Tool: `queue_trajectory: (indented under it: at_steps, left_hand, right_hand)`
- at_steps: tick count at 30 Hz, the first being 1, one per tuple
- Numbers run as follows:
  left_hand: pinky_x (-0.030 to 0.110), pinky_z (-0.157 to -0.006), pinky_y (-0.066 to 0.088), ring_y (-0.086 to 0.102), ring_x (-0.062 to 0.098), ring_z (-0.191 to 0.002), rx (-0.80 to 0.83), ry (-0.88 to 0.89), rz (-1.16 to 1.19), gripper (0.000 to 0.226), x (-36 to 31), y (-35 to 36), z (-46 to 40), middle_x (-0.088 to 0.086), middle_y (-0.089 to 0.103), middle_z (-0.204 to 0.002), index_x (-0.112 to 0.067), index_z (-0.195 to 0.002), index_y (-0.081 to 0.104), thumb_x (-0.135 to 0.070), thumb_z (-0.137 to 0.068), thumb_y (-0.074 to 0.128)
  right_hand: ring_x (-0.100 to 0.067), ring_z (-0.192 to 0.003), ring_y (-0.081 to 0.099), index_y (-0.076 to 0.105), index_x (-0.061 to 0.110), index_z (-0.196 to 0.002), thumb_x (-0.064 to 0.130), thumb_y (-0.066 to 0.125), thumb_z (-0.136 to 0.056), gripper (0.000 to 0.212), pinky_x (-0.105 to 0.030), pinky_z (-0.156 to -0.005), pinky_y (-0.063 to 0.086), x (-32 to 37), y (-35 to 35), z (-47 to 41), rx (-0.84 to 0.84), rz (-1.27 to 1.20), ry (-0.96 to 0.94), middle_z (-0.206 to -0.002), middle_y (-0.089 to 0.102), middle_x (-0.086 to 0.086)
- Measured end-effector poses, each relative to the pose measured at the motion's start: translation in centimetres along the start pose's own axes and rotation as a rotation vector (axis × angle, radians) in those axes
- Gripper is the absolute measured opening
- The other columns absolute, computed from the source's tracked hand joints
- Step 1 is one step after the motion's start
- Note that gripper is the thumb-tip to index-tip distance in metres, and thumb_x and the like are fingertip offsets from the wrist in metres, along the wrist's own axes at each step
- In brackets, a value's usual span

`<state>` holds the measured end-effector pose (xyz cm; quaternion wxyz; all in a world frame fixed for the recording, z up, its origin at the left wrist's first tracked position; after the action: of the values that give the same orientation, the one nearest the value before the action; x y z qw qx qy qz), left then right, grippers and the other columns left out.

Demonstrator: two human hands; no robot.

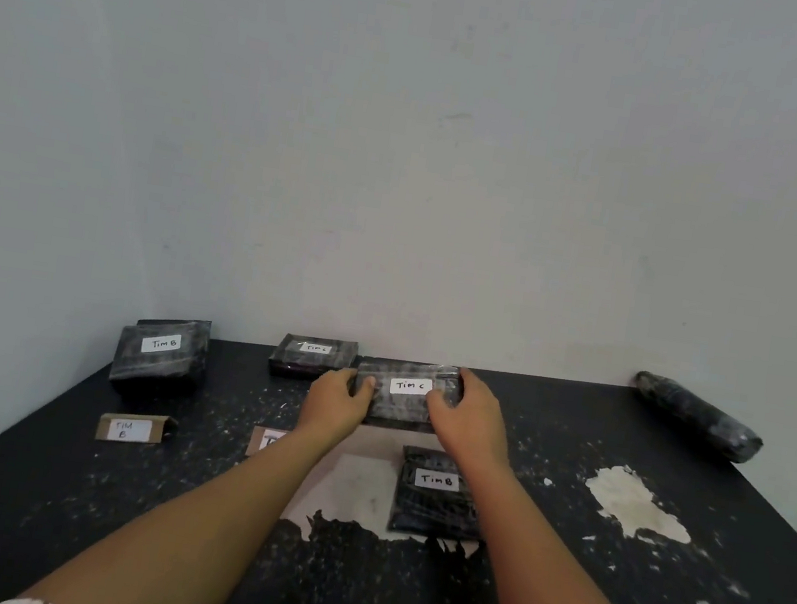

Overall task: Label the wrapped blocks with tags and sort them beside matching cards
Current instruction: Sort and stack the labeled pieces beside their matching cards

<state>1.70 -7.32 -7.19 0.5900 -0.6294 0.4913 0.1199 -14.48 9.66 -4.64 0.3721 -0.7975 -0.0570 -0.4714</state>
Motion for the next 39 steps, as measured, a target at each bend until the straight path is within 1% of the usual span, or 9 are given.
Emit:
queue_trajectory:
  at_steps: [2,4,7,10,13,17,21,31,39]
  left_hand:
    - [0.037,-0.096,0.056,0.068,0.03,-0.115,-0.027,-0.011,0.018,0.049,0.4,-1.0,-0.9,0.012,0.073,-0.128,-0.006,-0.139,0.069,-0.043,-0.108,0.061]
    - [0.04,-0.097,0.06,0.071,0.03,-0.114,-0.044,-0.019,0.061,0.057,1.2,-1.9,-2.1,0.013,0.072,-0.133,-0.007,-0.147,0.065,-0.046,-0.106,0.063]
    - [0.036,-0.075,0.068,0.077,0.025,-0.091,-0.053,-0.036,0.147,0.053,2.2,-3.2,-3.9,0.007,0.071,-0.126,-0.007,-0.149,0.063,-0.039,-0.107,0.065]
    - [0.033,-0.094,0.059,0.071,0.029,-0.112,-0.116,-0.005,0.025,0.047,3.4,-4.9,-6.1,0.012,0.07,-0.129,-0.009,-0.147,0.066,-0.037,-0.109,0.062]
    - [0.036,-0.097,0.057,0.068,0.028,-0.112,-0.121,-0.006,-0.015,0.042,5.3,-6.2,-8.8,0.011,0.069,-0.121,-0.016,-0.14,0.071,-0.042,-0.108,0.059]
    - [0.038,-0.09,0.06,0.07,0.022,-0.104,-0.175,-0.039,0.029,0.039,7.8,-7.9,-12.1,0.006,0.073,-0.117,-0.016,-0.139,0.068,-0.038,-0.107,0.063]
    - [0.033,-0.078,0.056,0.068,0.015,-0.091,-0.211,-0.09,0.073,0.036,10.3,-9.0,-14.9,-0.003,0.07,-0.1,-0.018,-0.133,0.07,-0.041,-0.105,0.065]
    - [0.027,-0.084,0.048,0.062,0.014,-0.099,-0.241,-0.099,0.052,0.039,15.1,-8.5,-18.3,0.0,0.066,-0.113,-0.016,-0.134,0.071,-0.04,-0.102,0.071]
    - [0.033,-0.1,0.053,0.066,0.024,-0.118,-0.205,-0.136,0.006,0.053,18.0,-7.2,-19.4,0.007,0.068,-0.127,-0.018,-0.145,0.067,-0.05,-0.103,0.067]
  right_hand:
    - [-0.019,-0.111,0.068,0.065,0.026,-0.138,0.046,0.065,-0.095,0.047,-0.04,-0.096,0.06,0.6,0.9,-0.6,0.014,-0.003,-0.019,-0.132,0.071,0.002]
    - [-0.023,-0.126,0.066,0.057,0.024,-0.154,0.046,0.066,-0.098,0.06,-0.042,-0.106,0.057,1.2,2.0,-1.5,0.035,-0.006,-0.013,-0.145,0.066,0.0]
    - [-0.026,-0.143,0.059,0.036,0.022,-0.171,0.044,0.068,-0.1,0.08,-0.045,-0.116,0.052,2.5,4.0,-3.1,0.075,-0.006,-0.019,-0.161,0.056,-0.003]
    - [-0.024,-0.131,0.066,0.039,0.024,-0.167,0.047,0.069,-0.095,0.081,-0.045,-0.109,0.058,4.0,6.5,-4.9,0.108,-0.024,-0.059,-0.152,0.064,-0.003]
    - [-0.02,-0.126,0.067,0.044,0.028,-0.161,0.055,0.068,-0.088,0.081,-0.045,-0.107,0.06,5.1,9.7,-7.1,0.154,-0.01,-0.105,-0.148,0.064,0.001]
    - [-0.021,-0.136,0.059,0.045,0.024,-0.162,0.05,0.071,-0.09,0.081,-0.043,-0.116,0.053,6.9,13.4,-9.5,0.21,-0.006,-0.163,-0.155,0.056,-0.002]
    - [-0.022,-0.15,0.046,0.033,0.02,-0.17,0.054,0.07,-0.091,0.094,-0.042,-0.126,0.043,7.8,16.9,-11.6,0.273,-0.011,-0.184,-0.168,0.039,-0.002]
    - [-0.022,-0.161,0.03,0.023,0.02,-0.175,0.057,0.072,-0.095,0.101,-0.038,-0.132,0.03,7.1,23.6,-15.0,0.344,0.044,-0.181,-0.177,0.025,-0.002]
    - [-0.025,-0.161,0.031,0.023,0.022,-0.175,0.06,0.069,-0.095,0.1,-0.044,-0.133,0.03,5.9,25.9,-16.3,0.353,0.113,-0.189,-0.179,0.026,-0.004]
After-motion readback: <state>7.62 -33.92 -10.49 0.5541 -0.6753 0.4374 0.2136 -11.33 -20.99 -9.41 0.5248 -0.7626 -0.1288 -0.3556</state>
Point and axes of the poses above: each hand's wrist, its own z-axis away from the middle knuckle, its own y-axis out of the palm, x = y × z, the point moved 7 cm from there along -z, towards the middle knuckle
